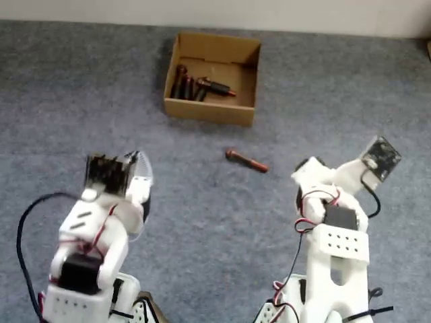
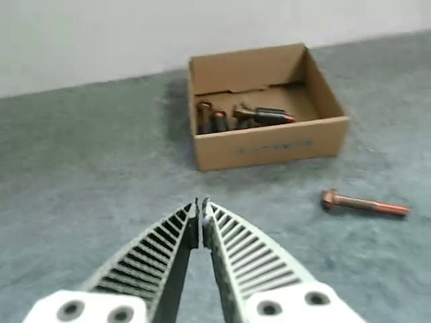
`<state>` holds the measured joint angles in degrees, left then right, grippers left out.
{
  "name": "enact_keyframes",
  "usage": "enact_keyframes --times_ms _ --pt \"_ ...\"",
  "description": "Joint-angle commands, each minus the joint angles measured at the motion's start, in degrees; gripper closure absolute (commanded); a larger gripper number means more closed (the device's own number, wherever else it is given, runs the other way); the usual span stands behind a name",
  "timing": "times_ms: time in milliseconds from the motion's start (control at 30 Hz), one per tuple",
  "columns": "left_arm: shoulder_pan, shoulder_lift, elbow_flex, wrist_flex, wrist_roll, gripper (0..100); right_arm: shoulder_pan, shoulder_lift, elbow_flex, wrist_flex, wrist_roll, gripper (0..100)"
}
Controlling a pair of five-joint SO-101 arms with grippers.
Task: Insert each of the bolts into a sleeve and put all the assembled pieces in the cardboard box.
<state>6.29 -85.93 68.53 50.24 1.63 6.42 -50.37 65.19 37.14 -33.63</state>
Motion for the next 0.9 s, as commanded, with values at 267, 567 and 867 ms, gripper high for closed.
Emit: enact_keyframes --times_ms 267,567,867 --pt "15.1 66.1 -43.2 8.8 6.1 83 7.1 -1.5 -0.4 -2.9 -1.7 99.4" --pt "19.4 101.5 -76.4 23.3 19.2 73 7.0 -1.5 -0.4 -2.9 -1.3 99.4" --pt "23.2 125.1 -105.5 32.0 31.2 72 6.8 -1.7 -0.4 -2.9 -1.2 99.4"
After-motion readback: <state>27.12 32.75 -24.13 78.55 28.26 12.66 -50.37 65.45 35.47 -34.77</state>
